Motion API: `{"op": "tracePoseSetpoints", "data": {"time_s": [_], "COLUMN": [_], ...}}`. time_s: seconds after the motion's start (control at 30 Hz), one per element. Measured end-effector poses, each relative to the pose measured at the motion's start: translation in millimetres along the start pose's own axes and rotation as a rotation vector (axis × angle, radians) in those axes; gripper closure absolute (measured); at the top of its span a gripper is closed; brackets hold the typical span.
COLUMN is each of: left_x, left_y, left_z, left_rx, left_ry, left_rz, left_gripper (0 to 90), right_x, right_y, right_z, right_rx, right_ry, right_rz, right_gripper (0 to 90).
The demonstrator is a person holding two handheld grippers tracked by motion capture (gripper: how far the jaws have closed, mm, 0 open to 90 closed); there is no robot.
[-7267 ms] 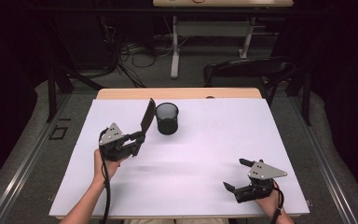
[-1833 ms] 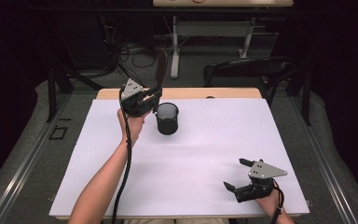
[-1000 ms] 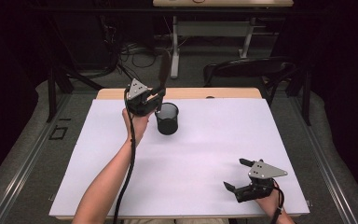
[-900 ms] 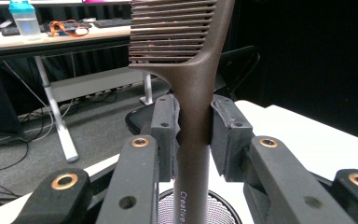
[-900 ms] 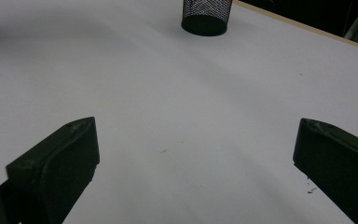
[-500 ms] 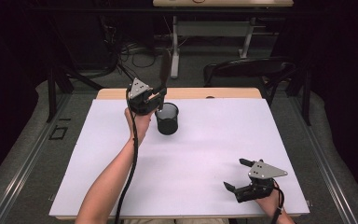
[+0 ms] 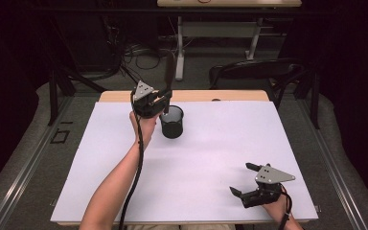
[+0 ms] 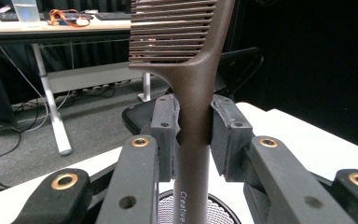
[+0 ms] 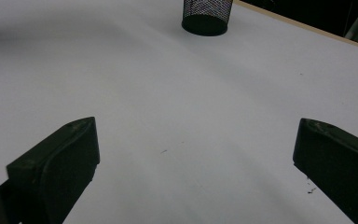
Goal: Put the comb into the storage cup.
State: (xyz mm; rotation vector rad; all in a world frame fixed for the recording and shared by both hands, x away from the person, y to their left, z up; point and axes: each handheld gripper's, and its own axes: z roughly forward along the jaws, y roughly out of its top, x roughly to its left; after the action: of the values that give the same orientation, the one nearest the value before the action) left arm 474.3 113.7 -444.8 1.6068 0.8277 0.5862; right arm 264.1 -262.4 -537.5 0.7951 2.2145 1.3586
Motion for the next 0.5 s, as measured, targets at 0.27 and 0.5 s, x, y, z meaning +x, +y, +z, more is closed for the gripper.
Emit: {"op": "tracePoseSetpoints", "data": {"time_s": [0.27, 0.5], "left_x": [0.8, 1.7], "left_y": [-2.8, -4.9], "left_z": [3.6, 5.7], "left_rx": [0.006, 0.009], "left_ry": [0.002, 0.003], "left_rz": [-0.004, -0.009], "left_gripper": [72.5, 72.6], "right_x": [-0.1, 0.0], "right_y": [0.0, 0.0], "right_z": [-0.4, -0.1], "right_rx": [0.001, 0.002], "right_ry": [0.001, 0.002], "right_rz": [-0.001, -0.001], "right_gripper": [0.0, 0.0]}}
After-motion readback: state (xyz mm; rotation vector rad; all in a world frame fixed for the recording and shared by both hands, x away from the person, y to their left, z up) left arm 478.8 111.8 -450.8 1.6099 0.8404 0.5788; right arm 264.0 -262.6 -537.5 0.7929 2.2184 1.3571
